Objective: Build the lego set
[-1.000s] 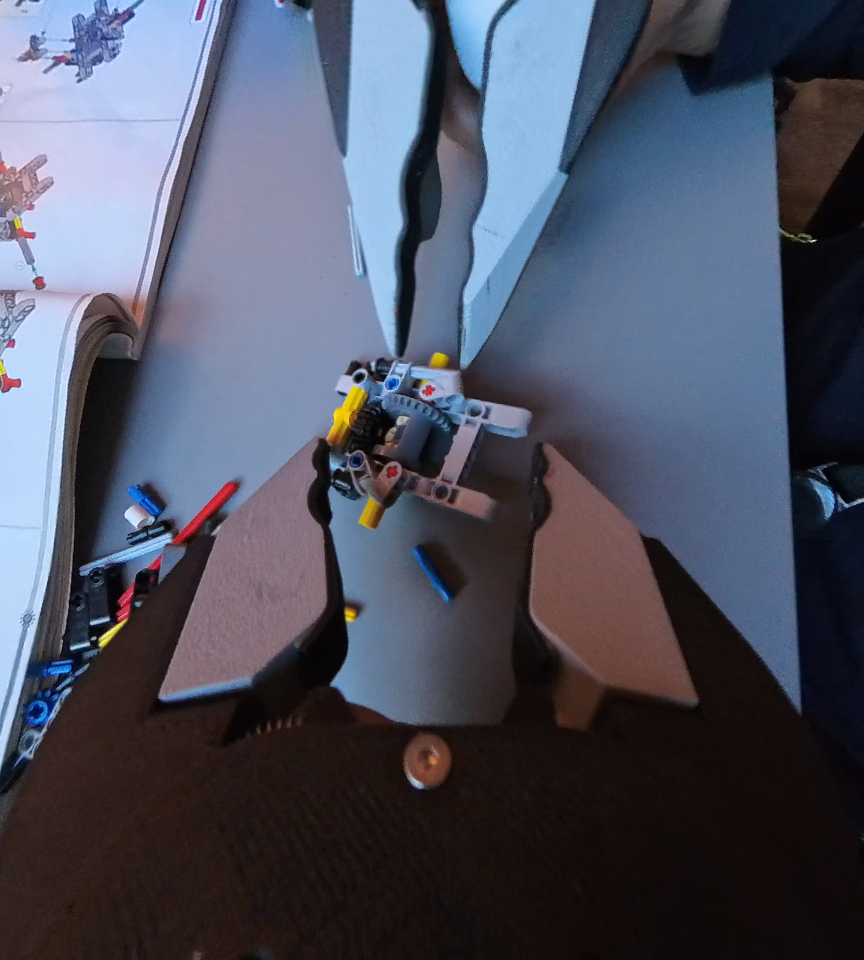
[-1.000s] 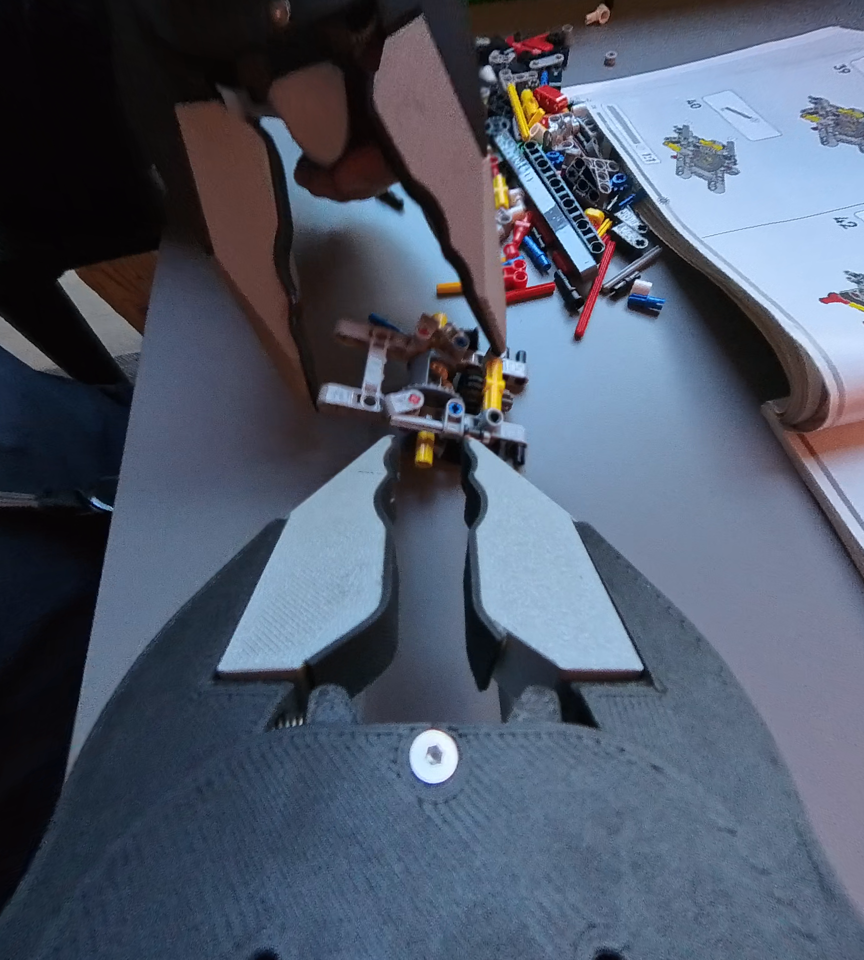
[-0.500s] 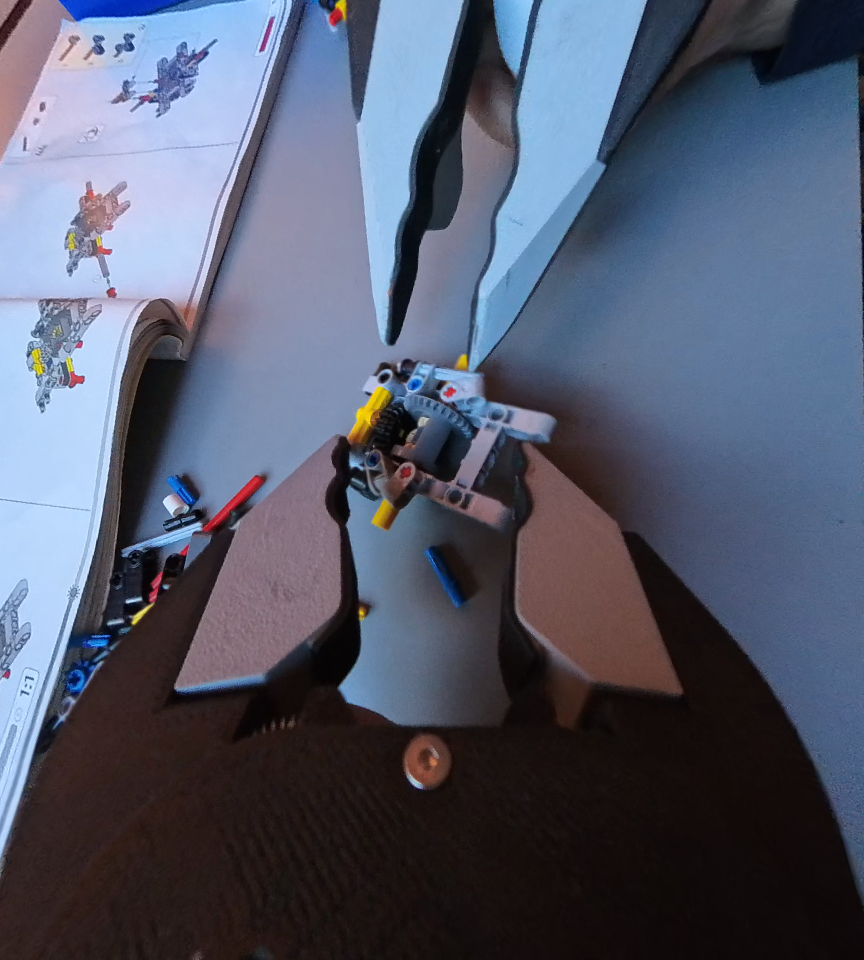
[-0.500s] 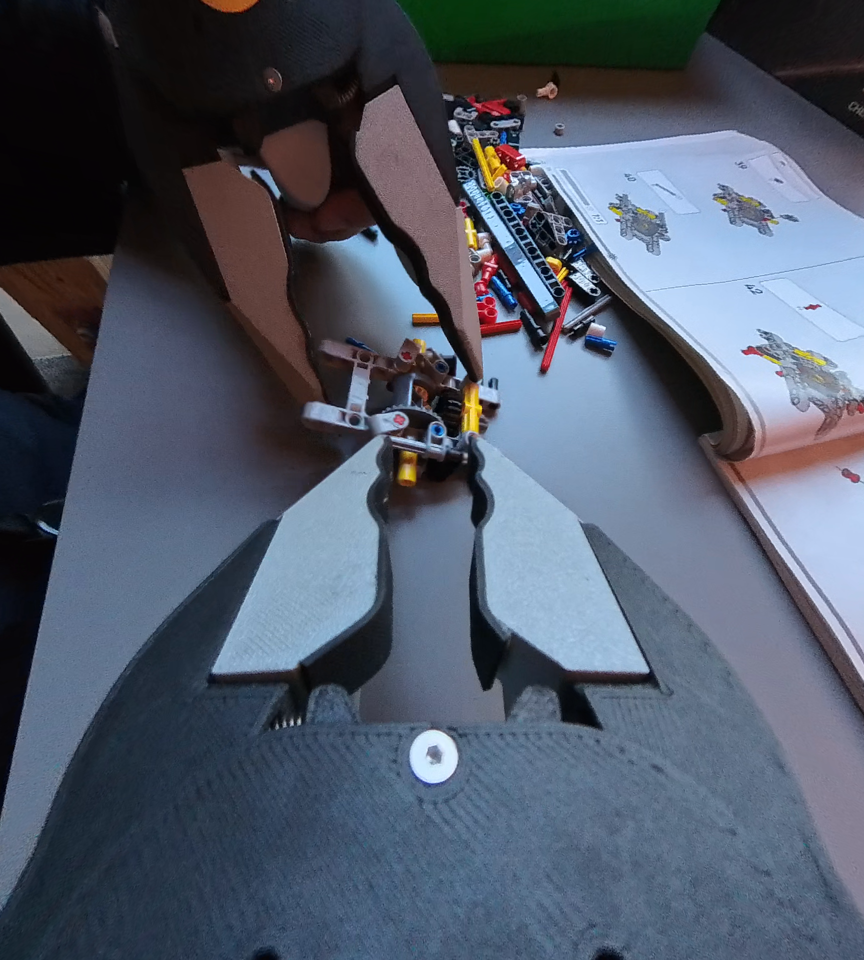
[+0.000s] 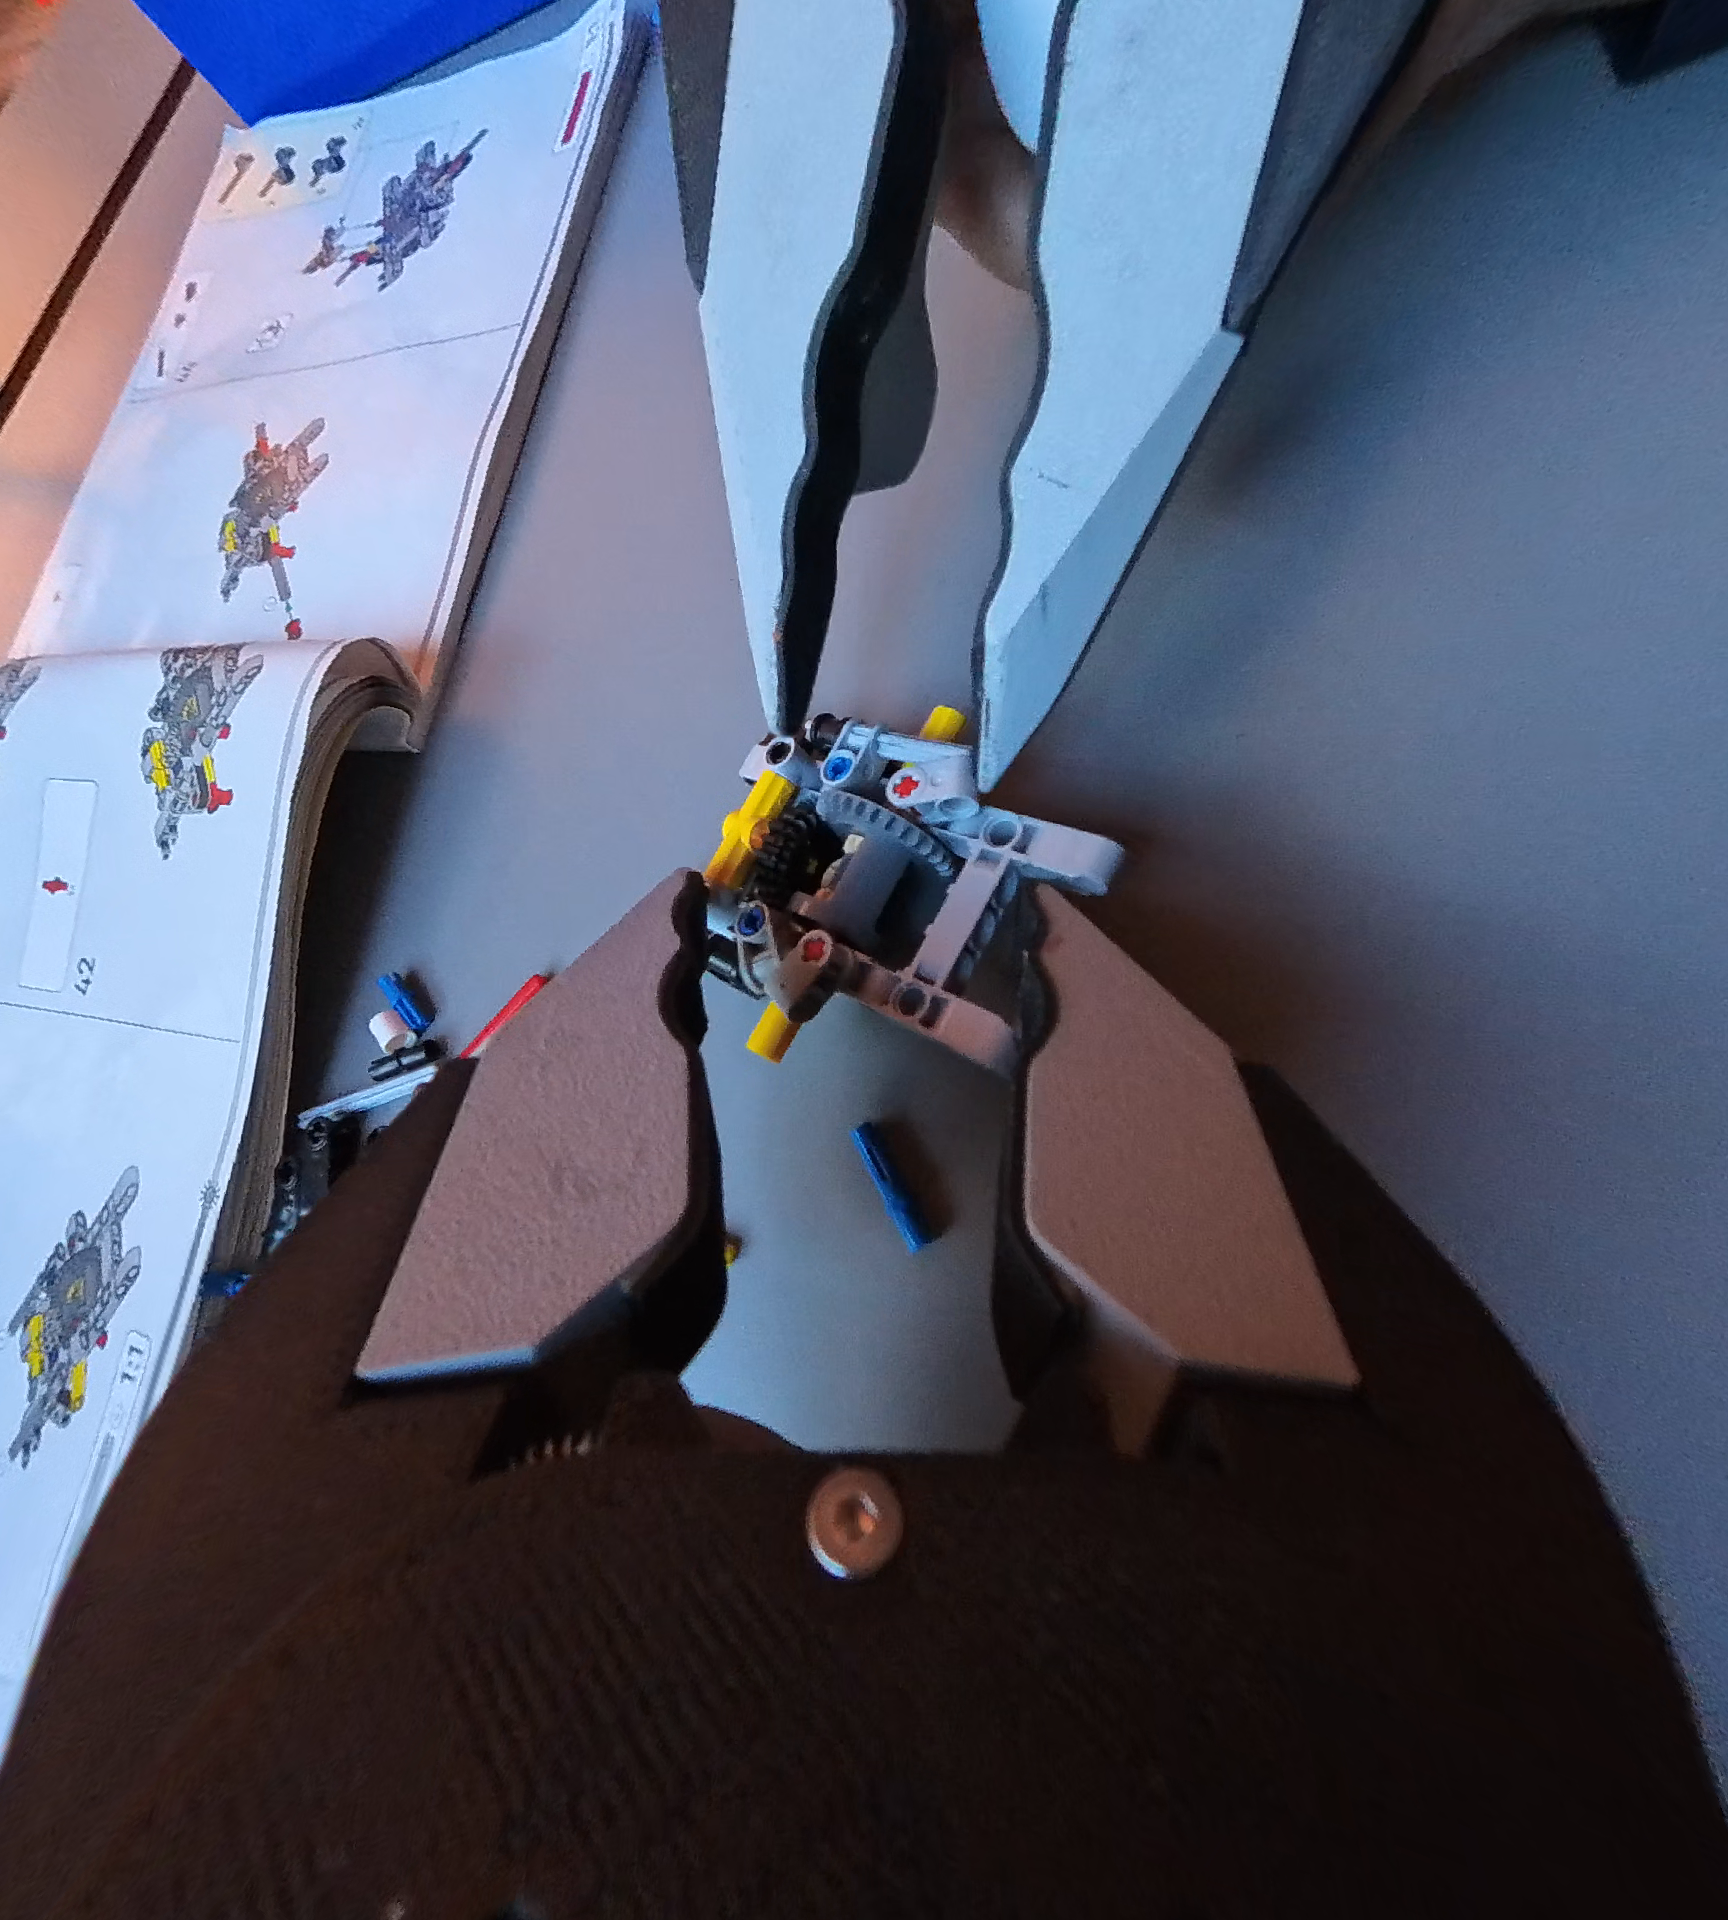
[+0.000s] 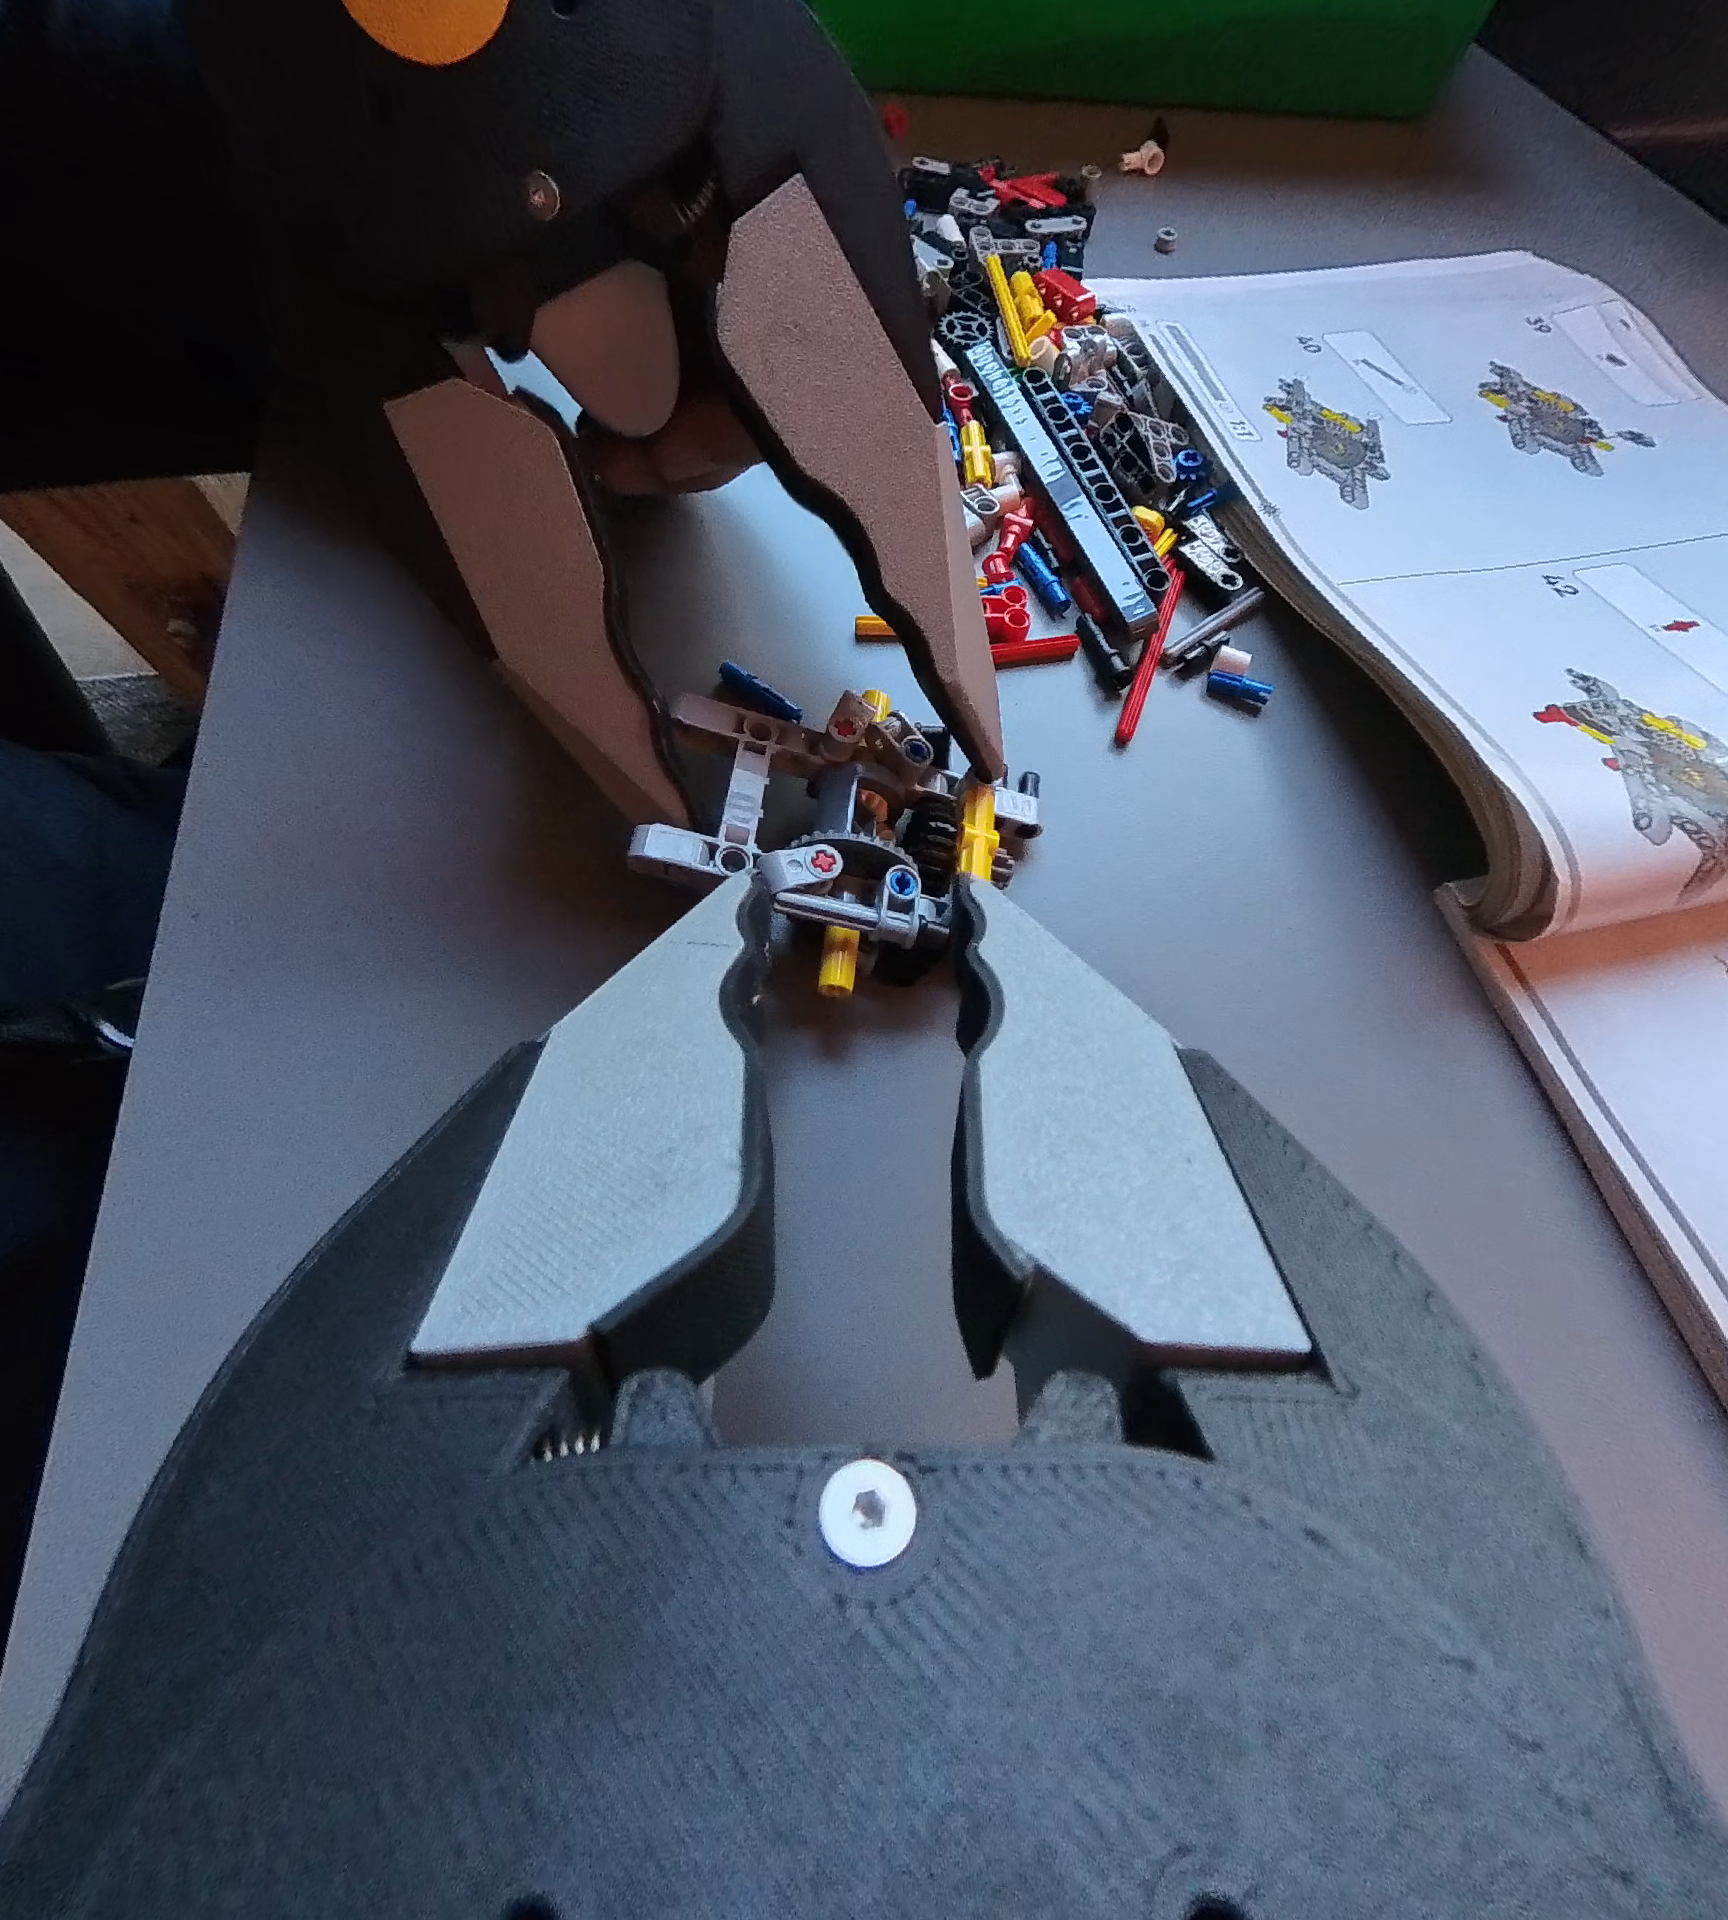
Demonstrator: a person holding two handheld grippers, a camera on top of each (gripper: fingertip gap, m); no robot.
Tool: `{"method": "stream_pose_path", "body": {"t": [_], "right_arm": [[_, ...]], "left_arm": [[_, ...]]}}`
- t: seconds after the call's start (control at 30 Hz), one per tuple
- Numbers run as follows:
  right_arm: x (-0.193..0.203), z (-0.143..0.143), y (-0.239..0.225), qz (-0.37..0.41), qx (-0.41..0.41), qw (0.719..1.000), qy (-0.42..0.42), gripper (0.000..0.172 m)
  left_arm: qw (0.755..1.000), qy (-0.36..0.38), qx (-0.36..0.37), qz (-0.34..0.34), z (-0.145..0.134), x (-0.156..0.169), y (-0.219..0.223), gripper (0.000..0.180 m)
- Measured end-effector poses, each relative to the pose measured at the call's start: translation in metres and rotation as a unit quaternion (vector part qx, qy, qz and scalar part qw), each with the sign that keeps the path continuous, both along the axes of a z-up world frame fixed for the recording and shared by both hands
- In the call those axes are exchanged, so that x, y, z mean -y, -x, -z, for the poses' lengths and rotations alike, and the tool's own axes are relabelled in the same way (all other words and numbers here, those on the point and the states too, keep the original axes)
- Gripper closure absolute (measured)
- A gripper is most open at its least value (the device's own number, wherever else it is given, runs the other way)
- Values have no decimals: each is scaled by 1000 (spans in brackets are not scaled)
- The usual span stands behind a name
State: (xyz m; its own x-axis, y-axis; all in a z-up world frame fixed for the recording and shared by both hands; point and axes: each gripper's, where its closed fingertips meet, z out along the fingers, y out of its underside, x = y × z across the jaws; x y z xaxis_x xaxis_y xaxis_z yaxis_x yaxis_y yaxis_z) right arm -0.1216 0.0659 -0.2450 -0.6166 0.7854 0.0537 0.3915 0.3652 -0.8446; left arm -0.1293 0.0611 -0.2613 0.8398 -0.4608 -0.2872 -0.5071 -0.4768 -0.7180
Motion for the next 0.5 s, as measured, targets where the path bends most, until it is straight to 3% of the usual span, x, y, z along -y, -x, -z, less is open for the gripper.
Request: {"method": "stream_pose_path", "body": {"t": [0.5], "right_arm": [[3,1,2,5,-4,1000,-11,151]], "left_arm": [[999,2,-18,-49,1,-5,4,124]]}}
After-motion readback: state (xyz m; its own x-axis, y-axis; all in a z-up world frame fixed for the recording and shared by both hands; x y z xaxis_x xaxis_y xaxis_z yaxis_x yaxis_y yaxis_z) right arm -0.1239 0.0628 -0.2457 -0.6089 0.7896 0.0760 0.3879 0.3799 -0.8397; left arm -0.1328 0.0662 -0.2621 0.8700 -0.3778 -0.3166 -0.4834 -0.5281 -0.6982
